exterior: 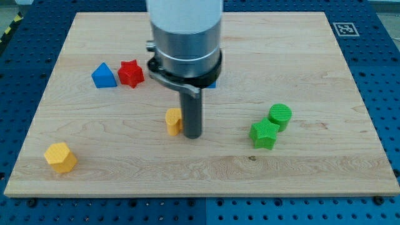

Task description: Push yellow heart slightly left and down

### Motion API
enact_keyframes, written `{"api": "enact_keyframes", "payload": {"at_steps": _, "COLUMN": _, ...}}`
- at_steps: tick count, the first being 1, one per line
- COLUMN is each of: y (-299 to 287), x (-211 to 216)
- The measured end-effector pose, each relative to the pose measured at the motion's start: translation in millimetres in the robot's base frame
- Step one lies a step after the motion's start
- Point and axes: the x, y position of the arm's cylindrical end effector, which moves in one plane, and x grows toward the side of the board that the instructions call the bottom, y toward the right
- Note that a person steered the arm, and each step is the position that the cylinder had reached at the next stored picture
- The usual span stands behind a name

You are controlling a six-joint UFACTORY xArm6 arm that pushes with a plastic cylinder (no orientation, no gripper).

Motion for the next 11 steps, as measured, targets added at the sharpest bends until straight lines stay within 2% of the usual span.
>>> {"api": "enact_keyframes", "payload": {"at_steps": 1, "y": 31, "x": -17}}
{"api": "enact_keyframes", "payload": {"at_steps": 2, "y": 26, "x": -32}}
{"api": "enact_keyframes", "payload": {"at_steps": 4, "y": -55, "x": -32}}
{"api": "enact_keyframes", "payload": {"at_steps": 5, "y": -66, "x": -30}}
{"api": "enact_keyframes", "payload": {"at_steps": 9, "y": -95, "x": -1}}
{"api": "enact_keyframes", "payload": {"at_steps": 11, "y": -105, "x": 35}}
